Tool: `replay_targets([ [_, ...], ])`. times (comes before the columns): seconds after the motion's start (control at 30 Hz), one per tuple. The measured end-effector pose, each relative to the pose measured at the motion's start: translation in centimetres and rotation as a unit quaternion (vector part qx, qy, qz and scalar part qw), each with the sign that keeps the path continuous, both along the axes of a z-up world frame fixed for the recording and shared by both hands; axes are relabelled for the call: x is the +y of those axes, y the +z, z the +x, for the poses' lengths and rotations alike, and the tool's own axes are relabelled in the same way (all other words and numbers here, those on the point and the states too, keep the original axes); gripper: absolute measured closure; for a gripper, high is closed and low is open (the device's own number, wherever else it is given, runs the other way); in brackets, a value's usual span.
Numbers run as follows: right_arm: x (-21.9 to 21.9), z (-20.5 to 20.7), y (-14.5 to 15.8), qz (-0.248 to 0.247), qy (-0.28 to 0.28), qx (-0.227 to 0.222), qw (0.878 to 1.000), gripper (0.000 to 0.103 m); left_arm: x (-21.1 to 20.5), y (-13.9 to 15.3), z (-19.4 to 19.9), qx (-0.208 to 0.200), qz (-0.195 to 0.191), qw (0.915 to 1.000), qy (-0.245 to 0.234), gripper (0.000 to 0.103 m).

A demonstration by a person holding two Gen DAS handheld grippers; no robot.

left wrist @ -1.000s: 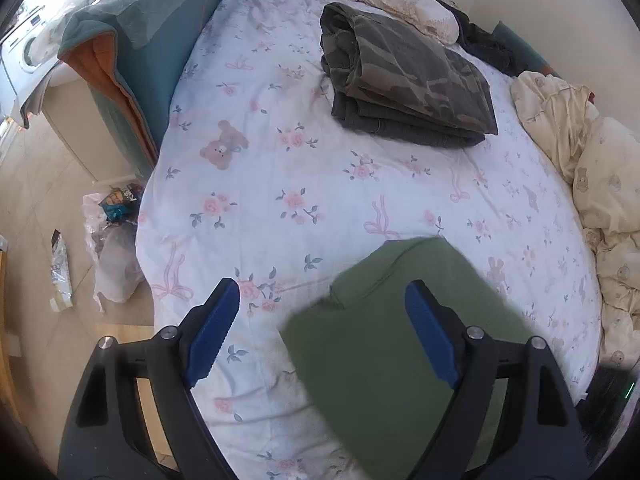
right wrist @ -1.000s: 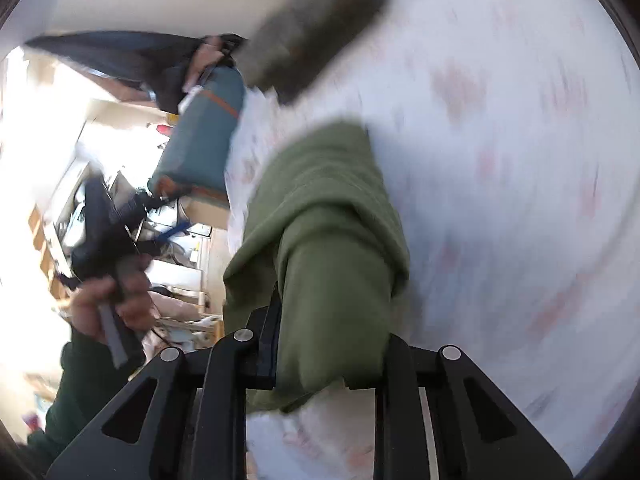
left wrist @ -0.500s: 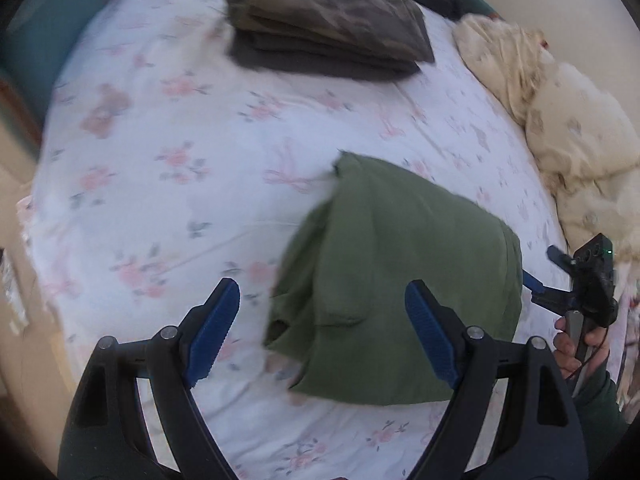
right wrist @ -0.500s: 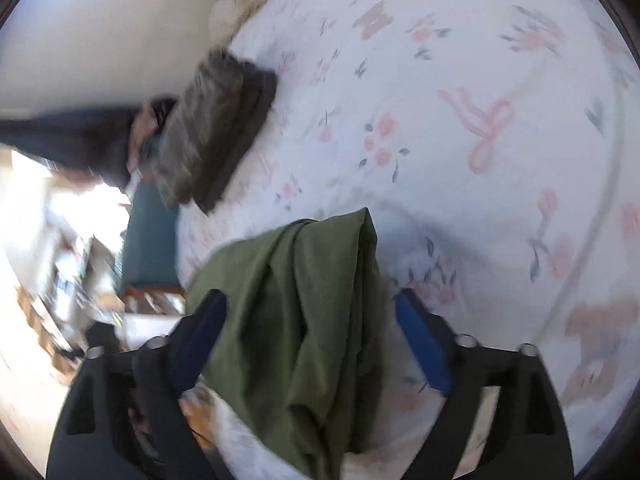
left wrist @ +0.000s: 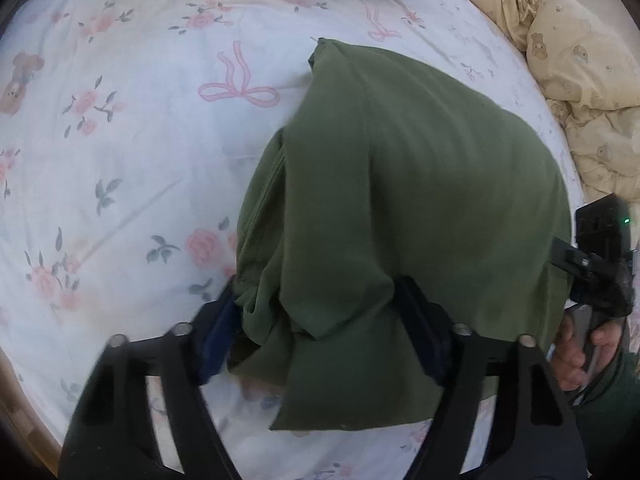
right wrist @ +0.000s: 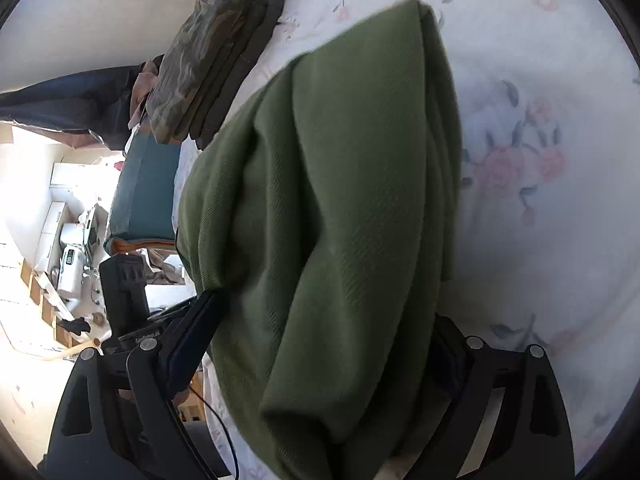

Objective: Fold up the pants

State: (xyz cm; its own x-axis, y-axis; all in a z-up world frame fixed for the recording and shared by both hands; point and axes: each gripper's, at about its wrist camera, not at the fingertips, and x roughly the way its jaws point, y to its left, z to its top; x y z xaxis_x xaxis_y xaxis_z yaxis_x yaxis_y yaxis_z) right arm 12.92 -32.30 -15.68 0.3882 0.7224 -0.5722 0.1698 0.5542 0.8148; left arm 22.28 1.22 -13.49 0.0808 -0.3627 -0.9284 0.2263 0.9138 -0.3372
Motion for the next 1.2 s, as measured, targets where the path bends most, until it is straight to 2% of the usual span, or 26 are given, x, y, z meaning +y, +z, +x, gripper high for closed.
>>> replay_targets([
  [0.03,0.0,-0.1,0.0,-0.004,-0.003,-0.004,1.000,0.026,-0.2,0.2,-0.3,0.006,-0.010,0.9999,0.010,0.049],
  [0.07,0.0,-0.1,0.1,-0.008,-0.001,-0.006,1.000,0.048,-0.4,0.5,-0.6,0.005,-0.010,0.9999,0.009,0.058],
  [0.1,-0.1,-0.2,0.5,-0.019,0.003,-0.013,1.000,0.058,-0.7,0.7,-0.8,-0.003,-0.002,1.0000,0.001,0.074],
  [0.13,0.0,-0.1,1.2,-0.034,0.012,-0.022,0.999,0.072,-1.4,1.7,-1.4,-0.023,0.009,0.9996,-0.014,0.078],
  [0.17,0.1,0.1,1.7,-0.039,0.017,-0.030,0.999,0.080,-1.8,2.6,-1.9,-0.035,0.015,0.9991,-0.021,0.081],
  [0.23,-0.3,0.3,3.5,-0.046,0.025,-0.044,0.998,0.084,-1.6,4.9,-2.7,-0.047,-0.004,0.9987,-0.017,0.083],
  [0.3,-0.9,0.7,5.6,-0.043,0.043,-0.056,0.997,0.085,-1.3,7.7,-4.4,-0.049,-0.026,0.9985,0.002,0.083],
  [0.33,-0.9,0.8,6.0,-0.035,0.057,-0.047,0.997,0.085,-0.8,8.9,-6.0,-0.036,-0.036,0.9984,0.025,0.083],
  [0.4,-0.7,0.7,6.9,-0.031,0.104,-0.032,0.994,0.085,-0.6,9.3,-8.7,-0.005,-0.043,0.9978,0.050,0.082],
  [0.47,0.1,-0.1,7.0,-0.059,0.146,-0.014,0.987,0.084,-0.8,8.1,-12.1,0.036,-0.037,0.9966,0.063,0.080],
  [0.53,0.5,-1.3,5.6,-0.094,0.166,0.030,0.981,0.077,-0.8,6.1,-14.3,0.068,-0.019,0.9939,0.085,0.074],
  [0.57,0.4,-2.1,4.4,-0.121,0.175,0.068,0.975,0.068,-0.8,4.7,-15.3,0.091,-0.011,0.9915,0.092,0.069],
  [0.63,-0.2,-3.3,3.5,-0.130,0.181,0.097,0.970,0.067,-1.0,2.9,-16.1,0.115,0.025,0.9900,0.078,0.057],
  [0.67,-0.8,-3.9,3.9,-0.142,0.174,0.096,0.970,0.065,-1.0,2.8,-16.2,0.115,0.036,0.9901,0.073,0.050],
  [0.73,-1.9,-4.6,5.7,-0.168,0.149,0.075,0.972,0.062,0.0,4.1,-16.5,0.085,0.036,0.9922,0.084,0.050],
  [0.8,-2.7,-5.9,8.5,-0.211,0.120,0.027,0.970,0.062,0.9,5.9,-17.1,0.037,0.044,0.9941,0.092,0.049],
  [0.87,-2.3,-7.2,10.9,-0.254,0.119,-0.033,0.959,0.063,1.0,8.3,-17.4,-0.037,0.037,0.9941,0.095,0.052],
  [0.93,-0.7,-7.8,12.2,-0.255,0.138,-0.076,0.954,0.069,-0.3,9.4,-17.3,-0.082,0.021,0.9937,0.073,0.054],
  [0.97,0.3,-7.7,12.1,-0.252,0.153,-0.084,0.952,0.077,-1.1,9.2,-17.1,-0.088,0.029,0.9940,0.059,0.056],
  [1.0,1.1,-7.6,11.6,-0.266,0.163,-0.081,0.947,0.079,-2.1,8.6,-16.8,-0.086,0.050,0.9940,0.045,0.061],
  [1.03,1.9,-7.3,10.3,-0.290,0.173,-0.062,0.939,0.079,-2.7,7.1,-16.5,-0.066,0.087,0.9935,0.032,0.062],
  [1.1,2.0,-6.8,7.5,-0.318,0.185,-0.009,0.930,0.079,-2.2,4.5,-16.3,-0.013,0.109,0.9933,0.039,0.062],
  [1.13,1.7,-6.6,6.1,-0.319,0.189,0.029,0.928,0.079,-1.7,3.7,-16.4,0.009,0.109,0.9927,0.049,0.061],
  [1.17,1.1,-6.8,5.8,-0.309,0.184,0.039,0.932,0.079,-1.3,3.6,-16.2,0.020,0.104,0.9924,0.064,0.061],
  [1.2,0.3,-6.9,6.5,-0.288,0.173,0.028,0.942,0.077,-1.1,4.2,-16.1,0.018,0.095,0.9927,0.072,0.061],
])
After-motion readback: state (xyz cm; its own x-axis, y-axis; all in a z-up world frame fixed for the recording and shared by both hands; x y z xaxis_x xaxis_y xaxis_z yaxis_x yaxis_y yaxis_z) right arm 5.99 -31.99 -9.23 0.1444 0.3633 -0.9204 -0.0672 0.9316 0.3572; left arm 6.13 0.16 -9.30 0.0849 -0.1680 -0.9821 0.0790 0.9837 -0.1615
